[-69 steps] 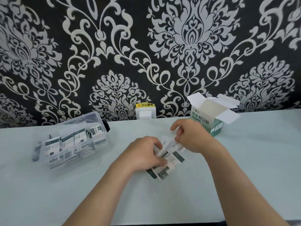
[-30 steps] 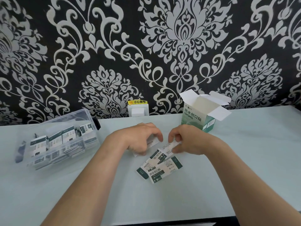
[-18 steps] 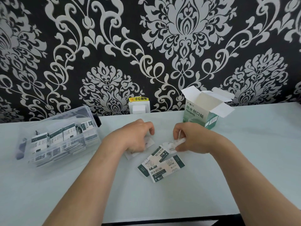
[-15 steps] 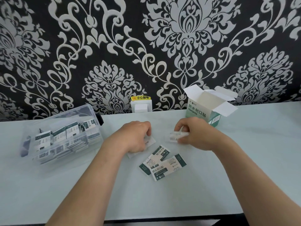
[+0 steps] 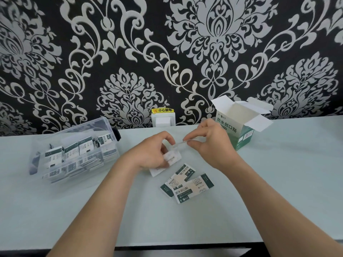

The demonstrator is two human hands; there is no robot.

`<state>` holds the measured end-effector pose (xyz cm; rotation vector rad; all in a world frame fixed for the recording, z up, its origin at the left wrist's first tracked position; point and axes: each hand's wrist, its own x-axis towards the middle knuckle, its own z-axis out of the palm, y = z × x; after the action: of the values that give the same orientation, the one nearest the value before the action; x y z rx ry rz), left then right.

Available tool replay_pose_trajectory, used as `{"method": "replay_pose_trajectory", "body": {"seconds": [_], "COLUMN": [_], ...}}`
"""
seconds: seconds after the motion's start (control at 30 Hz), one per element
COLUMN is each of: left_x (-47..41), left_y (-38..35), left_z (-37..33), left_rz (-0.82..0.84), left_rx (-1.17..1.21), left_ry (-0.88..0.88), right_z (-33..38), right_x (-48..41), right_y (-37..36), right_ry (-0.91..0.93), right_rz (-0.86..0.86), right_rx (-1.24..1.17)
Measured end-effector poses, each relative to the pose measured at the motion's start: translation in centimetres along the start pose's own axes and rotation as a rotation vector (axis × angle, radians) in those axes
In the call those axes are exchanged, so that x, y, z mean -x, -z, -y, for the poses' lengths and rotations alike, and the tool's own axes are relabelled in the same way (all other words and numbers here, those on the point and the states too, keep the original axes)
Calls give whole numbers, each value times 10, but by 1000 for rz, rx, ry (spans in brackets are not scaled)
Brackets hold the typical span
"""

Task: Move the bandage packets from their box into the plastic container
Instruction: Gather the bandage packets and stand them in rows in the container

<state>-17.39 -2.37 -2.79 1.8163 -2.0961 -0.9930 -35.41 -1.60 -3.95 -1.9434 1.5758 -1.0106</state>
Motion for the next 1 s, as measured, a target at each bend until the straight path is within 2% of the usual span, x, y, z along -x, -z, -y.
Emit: {"method": "replay_pose_trajectory", "body": {"seconds": [0.13,0.2,0.33,0.47,0.53,0.6,0.63,0.7,0.77,0.87,0.93,1.0], "left_x": [2,2,5,7,6,8,11,14,14,17,18,18], "left_y": [7,5,-6,-10,-11,-9,-8,-10,-13,-9,-7,-7], "left_z": [2,0,-13,-23,-22,-22,-24,-28,-30,-28,-24,-20], "left_rz": [-196,-243,-178,-163,-304,-543,-590,-499,-363,-238,-216,-232], "left_rx": [474,619,805,994,843,587,495,342,256,335,371,294], "left_ry": [42,42,36,29,-4,-72,-130,-215,-217,-211,-191,-189], "right_z": [2,3,5,4,3,2,2,6,10,14,16,16], "right_x": [2,3,3,4,4,3,2,3,3,4,5,5], "right_y": [5,5,-3,-13,-12,-10,-10,-10,-12,-13,-8,4], "right_ry": [16,37,115,134,138,148,163,223,272,279,263,188], "right_rz": [2,-11,-148,-211,-231,-240,-234,-208,-161,-92,-70,-18], "right_rx": [-68,-75,-159,-126,-78,8,64,167,230,271,194,40]}}
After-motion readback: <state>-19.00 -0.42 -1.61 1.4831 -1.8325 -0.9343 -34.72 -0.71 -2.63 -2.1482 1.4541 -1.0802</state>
